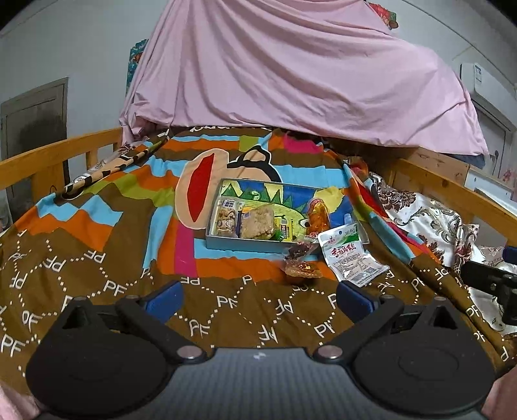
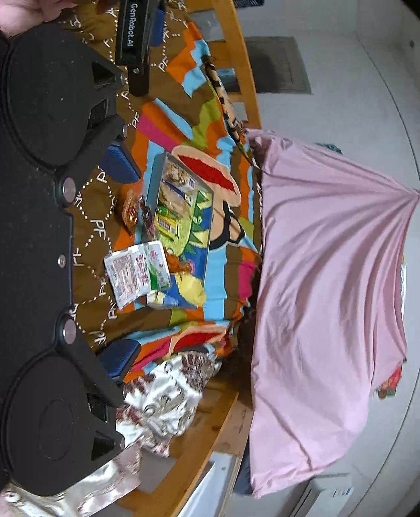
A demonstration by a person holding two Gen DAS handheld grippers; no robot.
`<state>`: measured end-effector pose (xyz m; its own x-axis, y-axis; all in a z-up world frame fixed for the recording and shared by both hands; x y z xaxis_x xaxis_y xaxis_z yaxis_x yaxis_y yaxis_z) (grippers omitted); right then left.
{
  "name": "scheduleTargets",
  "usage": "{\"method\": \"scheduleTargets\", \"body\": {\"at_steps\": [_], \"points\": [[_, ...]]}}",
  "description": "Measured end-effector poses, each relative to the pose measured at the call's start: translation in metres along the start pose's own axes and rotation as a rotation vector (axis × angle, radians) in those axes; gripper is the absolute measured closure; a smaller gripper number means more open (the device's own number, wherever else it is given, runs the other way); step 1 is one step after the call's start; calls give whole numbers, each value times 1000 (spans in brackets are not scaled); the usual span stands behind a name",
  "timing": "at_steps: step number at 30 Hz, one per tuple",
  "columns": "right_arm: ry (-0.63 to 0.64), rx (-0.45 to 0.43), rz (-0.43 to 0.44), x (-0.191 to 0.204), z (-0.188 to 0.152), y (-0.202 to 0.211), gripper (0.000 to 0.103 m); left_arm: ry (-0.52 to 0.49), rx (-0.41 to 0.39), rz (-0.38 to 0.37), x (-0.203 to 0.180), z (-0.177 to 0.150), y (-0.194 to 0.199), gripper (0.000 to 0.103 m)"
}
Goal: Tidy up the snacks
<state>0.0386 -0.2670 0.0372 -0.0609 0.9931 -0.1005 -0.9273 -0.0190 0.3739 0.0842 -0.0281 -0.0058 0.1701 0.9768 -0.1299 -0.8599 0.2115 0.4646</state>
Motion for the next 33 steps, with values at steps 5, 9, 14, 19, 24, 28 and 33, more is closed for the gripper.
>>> {"method": "scheduleTargets", "body": {"at_steps": [5, 9, 14, 19, 24, 28, 33], "points": [[81, 11, 35, 0, 9, -32, 1, -24, 42, -18, -1, 11, -26, 1], [138, 16, 46, -4, 8, -63, 1, -73, 71, -44, -5, 21, -55, 1], [130, 40, 53, -10, -5, -102, 1, -120, 111, -104, -8, 24, -101, 1], [141, 93, 33, -20, -19, -134, 1, -78, 154, -175, -10, 14, -147, 1], [136, 138, 14, -35, -28, -168, 1, -98, 160, -246, -19, 4, -180, 1], [167, 185, 18, -40, -36, -199, 1, -141, 180, -258, -26, 1, -205, 1], [207, 241, 36, -40, -47, -239, 1, -122, 229, -276, -27, -4, -236, 1]]}}
Point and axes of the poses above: each gripper's, at about its wrist camera, not at the fingertips, and y roughly against the way its jaws point, x to its left, z to its top, the point moved 3 cm from there along -y, roughly the way its jaws point, and after that the axes turned 2 degrees about y, right-handed, at the moved point
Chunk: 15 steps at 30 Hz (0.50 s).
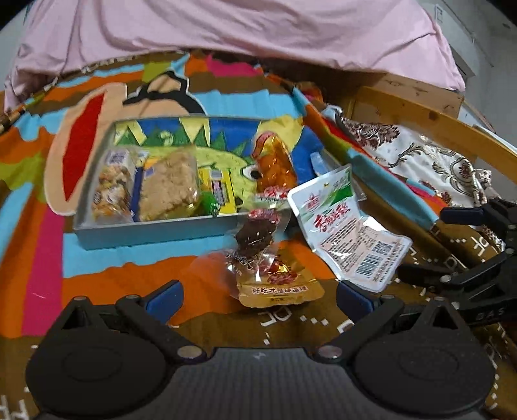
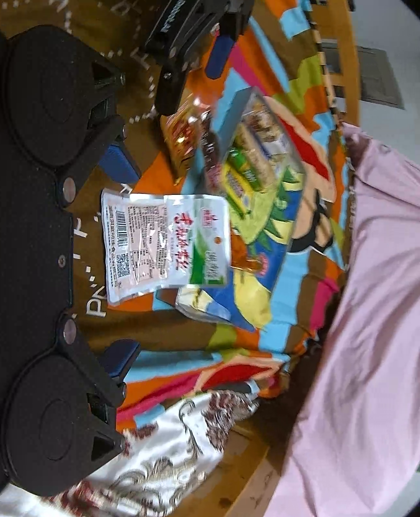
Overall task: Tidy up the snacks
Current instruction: 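Grasp the gold duck-neck pack with the left tool while the right tool grasps the white spicy-strip pack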
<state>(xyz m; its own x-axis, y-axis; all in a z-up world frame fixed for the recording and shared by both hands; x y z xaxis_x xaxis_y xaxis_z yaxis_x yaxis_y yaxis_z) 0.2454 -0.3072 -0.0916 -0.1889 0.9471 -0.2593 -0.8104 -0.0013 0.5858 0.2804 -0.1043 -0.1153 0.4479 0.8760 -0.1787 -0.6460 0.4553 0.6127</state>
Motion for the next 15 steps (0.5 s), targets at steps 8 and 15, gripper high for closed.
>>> {"method": "scheduleTargets", "body": {"at_steps": [8, 15], "points": [[14, 57, 70, 10, 1, -50, 1, 43, 38, -67, 4, 8, -26, 1], [38, 69, 51, 15, 2, -72, 1, 39, 65, -31, 7, 6, -41, 2]]}}
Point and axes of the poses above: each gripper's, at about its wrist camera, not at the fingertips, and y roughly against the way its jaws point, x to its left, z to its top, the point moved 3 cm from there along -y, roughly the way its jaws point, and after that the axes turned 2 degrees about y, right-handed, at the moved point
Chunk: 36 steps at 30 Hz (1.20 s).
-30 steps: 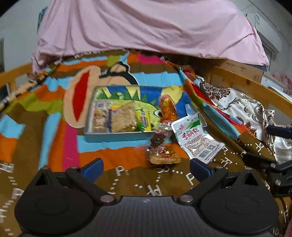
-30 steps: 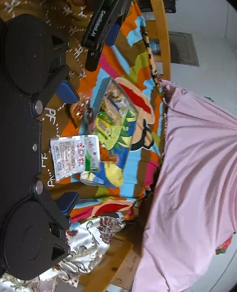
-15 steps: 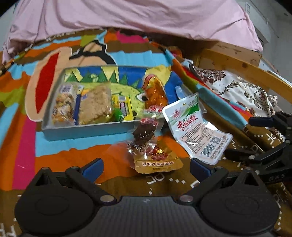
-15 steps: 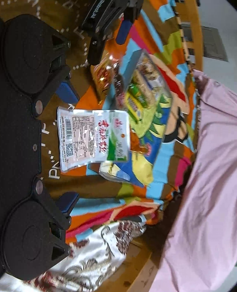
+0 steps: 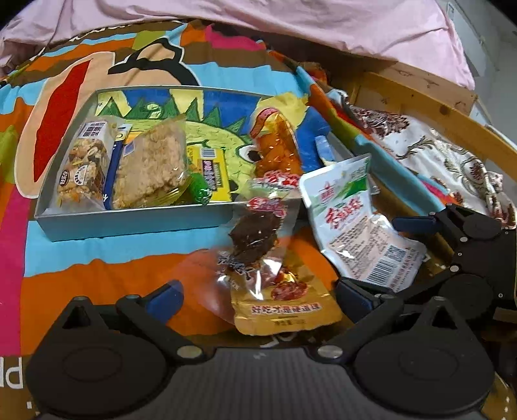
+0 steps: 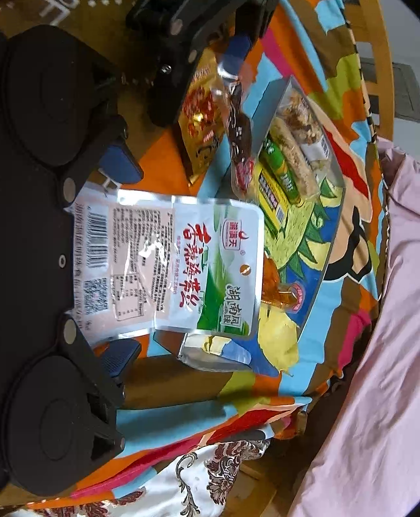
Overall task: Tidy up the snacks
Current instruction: 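Grasp the gold duck-neck pack with the left tool while the right tool grasps the white spicy-strip pack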
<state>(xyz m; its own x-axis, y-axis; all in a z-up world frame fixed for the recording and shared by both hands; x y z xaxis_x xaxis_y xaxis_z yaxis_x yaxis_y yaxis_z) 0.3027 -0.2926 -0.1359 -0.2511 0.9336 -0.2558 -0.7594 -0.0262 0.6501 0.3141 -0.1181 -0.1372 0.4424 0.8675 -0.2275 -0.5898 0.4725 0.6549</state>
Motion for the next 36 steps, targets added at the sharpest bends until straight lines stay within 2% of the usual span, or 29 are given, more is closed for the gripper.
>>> {"method": "scheduleTargets", "body": {"at_steps": [3, 5, 8, 10, 15, 19, 23, 28, 34, 36], "points": [[-43, 7, 8, -6, -1, -2, 4, -33, 3, 8, -4, -1, -3, 11], [-62, 7, 9, -8, 0, -1, 5, -61, 10, 11, -8, -3, -4, 24], [-68, 15, -1, -7, -2, 4, 5, -95, 14, 4, -12, -7, -4, 34], [-83, 23, 0, -8, -3, 7, 5, -91, 16, -7, -12, -7, -3, 38], [-198, 73, 28, -19, -7, 25, 5, -56, 22, -13, -10, -9, 2, 39], [-215, 115, 48, -18, -13, 45, 5, -58, 28, -11, -12, -9, 10, 40], [-232, 134, 47, -18, -17, 59, 5, -66, 2, 23, -14, -7, 13, 24], [-241, 142, 43, -18, -19, 59, 5, -96, -17, 30, -18, 0, 5, 20], [-192, 117, 31, -12, -18, 46, 4, -113, -13, 38, -17, 4, -16, 20], [-189, 115, 30, -10, -18, 42, 4, -121, -20, 41, -16, 3, -19, 25]]}}
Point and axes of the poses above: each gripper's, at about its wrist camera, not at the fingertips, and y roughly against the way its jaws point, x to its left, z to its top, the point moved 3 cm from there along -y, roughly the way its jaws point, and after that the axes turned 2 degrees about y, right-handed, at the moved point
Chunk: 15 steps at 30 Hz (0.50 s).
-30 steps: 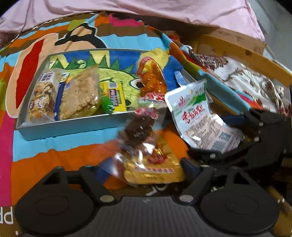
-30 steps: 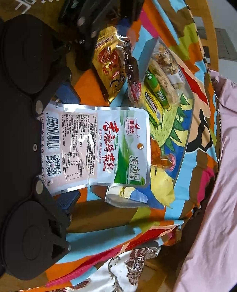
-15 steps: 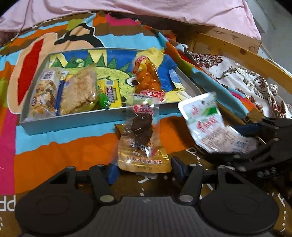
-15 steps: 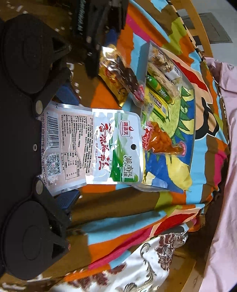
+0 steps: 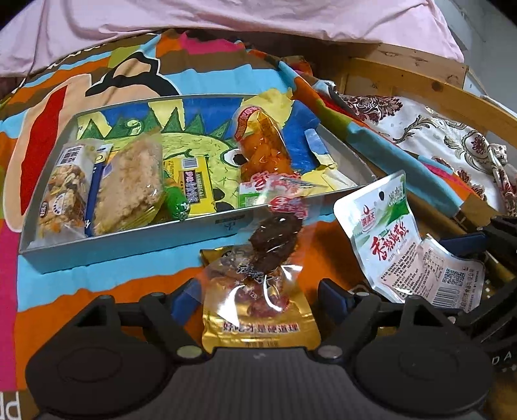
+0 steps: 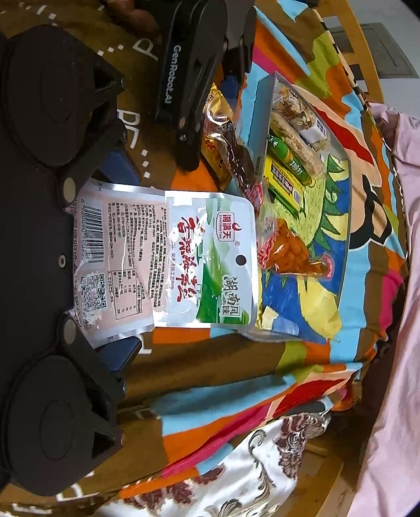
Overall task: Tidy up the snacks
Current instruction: 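Grasp the gold duck-neck pack with the left tool while the right tool grasps the white spicy-strip pack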
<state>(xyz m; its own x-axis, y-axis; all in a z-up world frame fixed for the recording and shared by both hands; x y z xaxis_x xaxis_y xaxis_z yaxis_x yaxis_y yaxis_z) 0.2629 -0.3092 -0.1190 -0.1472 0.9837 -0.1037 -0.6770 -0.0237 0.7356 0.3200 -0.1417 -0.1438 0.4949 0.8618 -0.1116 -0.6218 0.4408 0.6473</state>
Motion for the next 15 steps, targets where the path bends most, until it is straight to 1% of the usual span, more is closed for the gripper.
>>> {"method": "scheduleTargets", "body": {"at_steps": [1, 2, 6, 9, 15], "points": [[-5, 4, -1, 0, 0, -1, 4, -5, 2, 5, 0, -1, -1, 34], [-10, 5, -2, 0, -1, -1, 5, -11, 6, 5, 0, -1, -2, 38], [-31, 15, -6, 1, -3, 8, 5, -7, 4, -2, -1, -4, 5, 39], [-53, 19, -4, 1, -6, 17, 6, 8, 19, -13, -3, -6, 12, 43], [-55, 21, 3, 7, -15, 37, 6, 54, 33, -2, -3, -14, 41, 43]]}}
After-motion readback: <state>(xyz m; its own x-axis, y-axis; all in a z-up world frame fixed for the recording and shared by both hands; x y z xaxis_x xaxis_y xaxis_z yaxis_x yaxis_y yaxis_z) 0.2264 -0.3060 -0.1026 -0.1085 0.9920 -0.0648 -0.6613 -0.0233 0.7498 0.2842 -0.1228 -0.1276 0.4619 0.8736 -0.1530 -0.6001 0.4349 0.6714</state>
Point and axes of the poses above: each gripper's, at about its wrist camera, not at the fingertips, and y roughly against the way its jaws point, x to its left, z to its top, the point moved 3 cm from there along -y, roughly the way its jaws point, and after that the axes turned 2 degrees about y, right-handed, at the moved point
